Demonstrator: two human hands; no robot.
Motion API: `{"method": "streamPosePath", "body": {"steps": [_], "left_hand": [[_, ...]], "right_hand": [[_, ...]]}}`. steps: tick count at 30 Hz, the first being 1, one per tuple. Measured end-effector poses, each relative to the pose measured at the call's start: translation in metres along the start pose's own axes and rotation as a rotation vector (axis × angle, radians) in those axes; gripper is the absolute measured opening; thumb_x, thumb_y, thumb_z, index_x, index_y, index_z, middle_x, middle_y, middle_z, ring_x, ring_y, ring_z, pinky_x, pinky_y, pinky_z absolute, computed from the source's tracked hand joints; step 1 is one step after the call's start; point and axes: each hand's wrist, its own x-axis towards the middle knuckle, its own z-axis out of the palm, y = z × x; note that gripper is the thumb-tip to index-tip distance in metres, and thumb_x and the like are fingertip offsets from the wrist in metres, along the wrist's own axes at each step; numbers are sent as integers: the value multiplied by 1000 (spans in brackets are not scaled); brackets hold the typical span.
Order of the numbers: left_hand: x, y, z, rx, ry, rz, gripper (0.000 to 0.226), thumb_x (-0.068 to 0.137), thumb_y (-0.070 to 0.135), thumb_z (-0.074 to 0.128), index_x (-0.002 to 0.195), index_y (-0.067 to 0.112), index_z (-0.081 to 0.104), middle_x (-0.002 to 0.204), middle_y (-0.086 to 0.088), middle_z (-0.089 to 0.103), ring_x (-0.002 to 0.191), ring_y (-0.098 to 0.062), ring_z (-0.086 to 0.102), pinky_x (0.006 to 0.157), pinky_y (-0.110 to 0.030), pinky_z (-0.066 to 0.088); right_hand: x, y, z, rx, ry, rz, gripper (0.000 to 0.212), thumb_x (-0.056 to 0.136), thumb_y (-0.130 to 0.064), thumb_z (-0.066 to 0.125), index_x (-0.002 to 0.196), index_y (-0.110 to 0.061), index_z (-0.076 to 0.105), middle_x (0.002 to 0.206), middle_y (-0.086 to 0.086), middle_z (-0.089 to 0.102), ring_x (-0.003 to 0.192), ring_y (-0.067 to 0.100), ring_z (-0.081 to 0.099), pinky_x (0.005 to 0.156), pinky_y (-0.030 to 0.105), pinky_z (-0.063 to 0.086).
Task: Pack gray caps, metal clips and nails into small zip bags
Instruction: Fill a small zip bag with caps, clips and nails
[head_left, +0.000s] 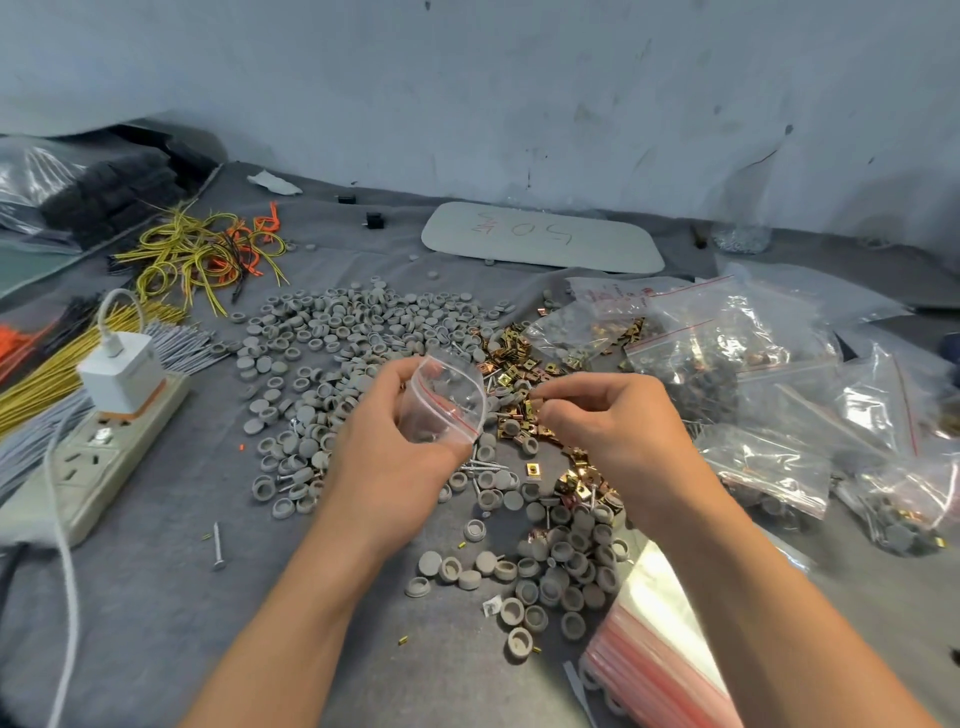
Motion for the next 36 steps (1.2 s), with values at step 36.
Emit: {"method": "streamPosePath", "body": {"steps": [36], "left_hand": [[-1,-11,14,297,-70,153,68,72,15,77,115,60,49,92,19,73,79,1,68,60,-14,49]], "right_hand": [[-14,-22,13,178,-104,-149,30,82,9,70,83,-17,84,74,7,77,65,16,67,65,29,58]]}}
